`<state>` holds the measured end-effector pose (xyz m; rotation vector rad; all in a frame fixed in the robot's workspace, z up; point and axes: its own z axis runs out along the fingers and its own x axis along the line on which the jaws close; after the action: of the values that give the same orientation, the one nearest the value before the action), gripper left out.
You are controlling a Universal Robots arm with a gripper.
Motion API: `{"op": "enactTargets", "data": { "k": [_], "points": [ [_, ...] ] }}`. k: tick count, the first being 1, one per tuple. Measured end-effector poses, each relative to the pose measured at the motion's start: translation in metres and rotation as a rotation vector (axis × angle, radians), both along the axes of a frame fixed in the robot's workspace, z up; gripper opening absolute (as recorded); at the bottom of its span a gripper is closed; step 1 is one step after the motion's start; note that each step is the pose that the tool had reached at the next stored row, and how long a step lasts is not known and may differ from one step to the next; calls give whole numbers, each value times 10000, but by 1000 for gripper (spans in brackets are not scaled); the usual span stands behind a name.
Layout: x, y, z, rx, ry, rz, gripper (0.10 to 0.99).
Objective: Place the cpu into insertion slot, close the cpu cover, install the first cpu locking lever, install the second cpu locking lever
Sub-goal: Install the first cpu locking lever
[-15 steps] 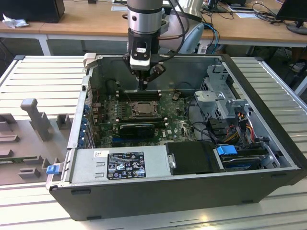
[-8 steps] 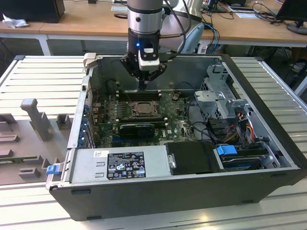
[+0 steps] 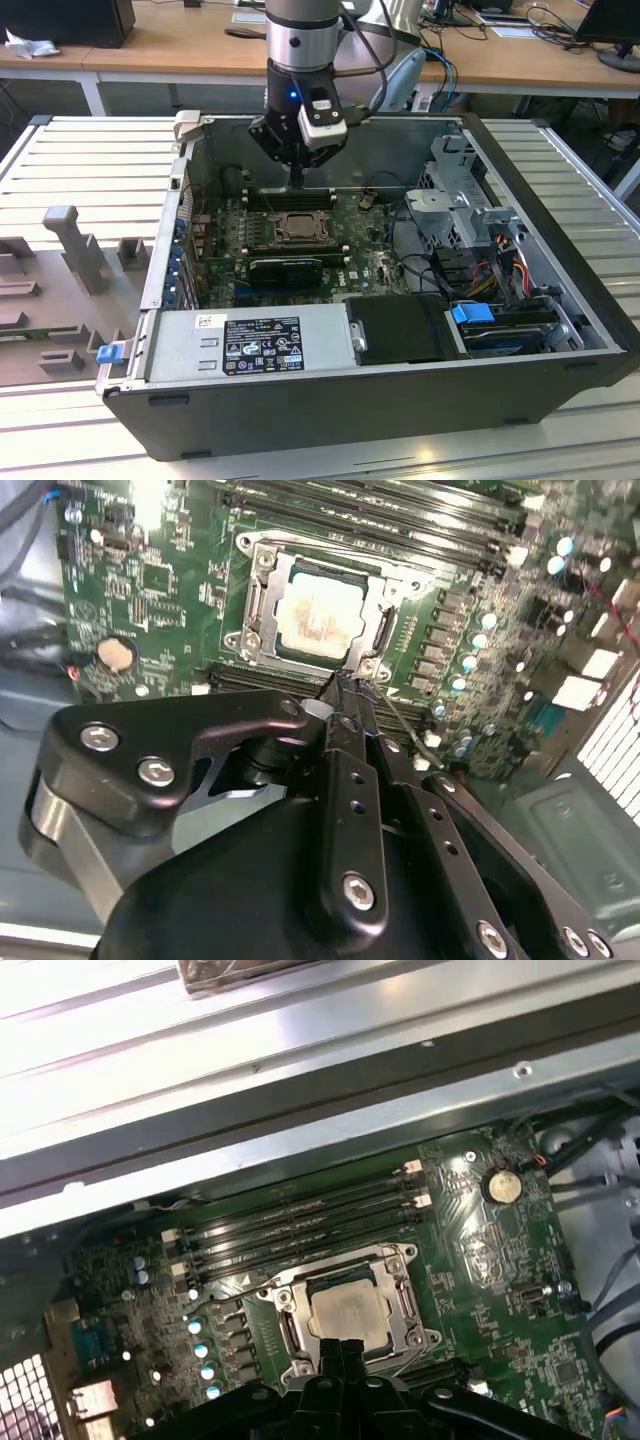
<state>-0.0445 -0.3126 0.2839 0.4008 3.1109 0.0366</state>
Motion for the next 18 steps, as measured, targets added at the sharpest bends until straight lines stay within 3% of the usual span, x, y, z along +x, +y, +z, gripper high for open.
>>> {"op": "enactTargets", "data": {
  "k": [3,7,18],
  "points": [
    [0,0,-1,0,0,561,106],
    [0,0,-2,0,0,1867,106],
    [0,0,-4,0,-1,3705,106]
  ]
}}
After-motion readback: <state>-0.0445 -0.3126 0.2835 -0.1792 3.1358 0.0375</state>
